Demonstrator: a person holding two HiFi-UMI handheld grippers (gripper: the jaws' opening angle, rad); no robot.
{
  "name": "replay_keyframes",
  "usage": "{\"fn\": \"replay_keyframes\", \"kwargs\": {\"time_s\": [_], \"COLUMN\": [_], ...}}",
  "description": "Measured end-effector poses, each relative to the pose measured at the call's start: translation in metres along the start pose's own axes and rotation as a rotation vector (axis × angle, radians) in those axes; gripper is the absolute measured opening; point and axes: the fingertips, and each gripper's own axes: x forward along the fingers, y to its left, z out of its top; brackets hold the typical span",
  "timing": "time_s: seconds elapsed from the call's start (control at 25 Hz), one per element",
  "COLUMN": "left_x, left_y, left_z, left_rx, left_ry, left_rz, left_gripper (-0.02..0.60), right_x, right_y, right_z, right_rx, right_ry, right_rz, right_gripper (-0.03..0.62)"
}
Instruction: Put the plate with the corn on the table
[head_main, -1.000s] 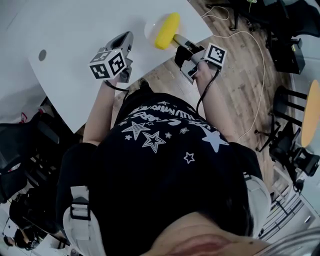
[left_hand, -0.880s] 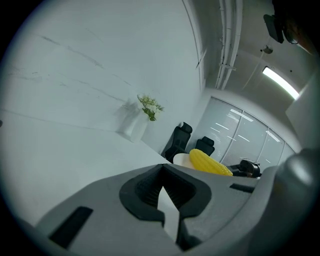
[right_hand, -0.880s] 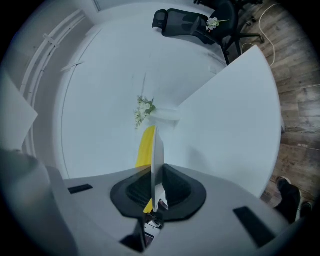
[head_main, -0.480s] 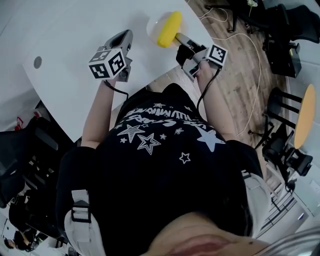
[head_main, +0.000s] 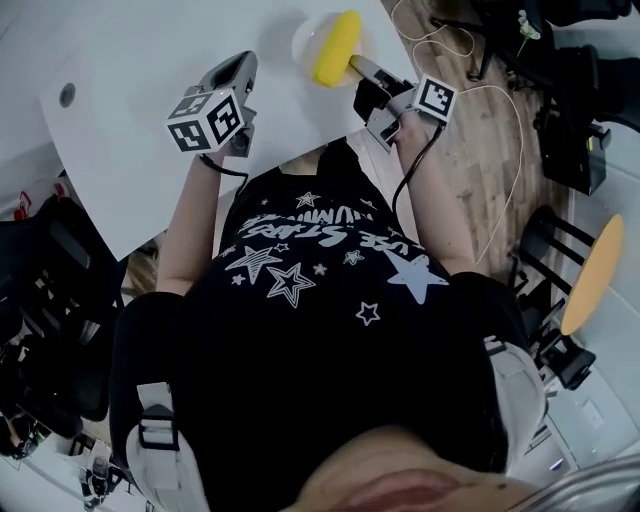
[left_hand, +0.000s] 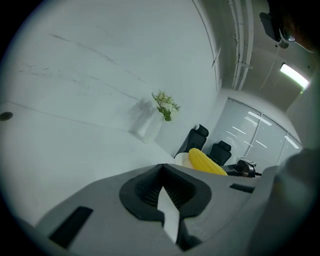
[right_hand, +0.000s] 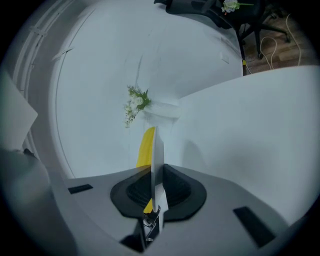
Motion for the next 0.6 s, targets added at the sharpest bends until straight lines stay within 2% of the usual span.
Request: {"fn": "replay_keyframes", "kwargs": {"time_s": [0.24, 0.48, 0.6], "left_x": [0.022, 0.021, 0.034], "left_y": [-0.013, -0.016, -0.019], "left_z": [-0.004, -0.013, -0.018], "left_rx": [-0.025, -0.057, -0.069], "left_ry": [-0.02, -0.043, -0.044], "left_rz": [0.1, 0.187, 0.233], "left_gripper": [0.006, 0.006, 0.006], "right_x": [0.003, 0.013, 0.017], "right_y": [-0.018, -0.026, -0.035], "right_z": [0.031, 0.027, 0.039], "right_rx": [-0.03, -0.071, -0.068], "right_ry": [0.132, 0.265, 0.313], "right_rz": [-0.003, 0.006, 0.018], "right_gripper": [0.026, 0.026, 0.026]}}
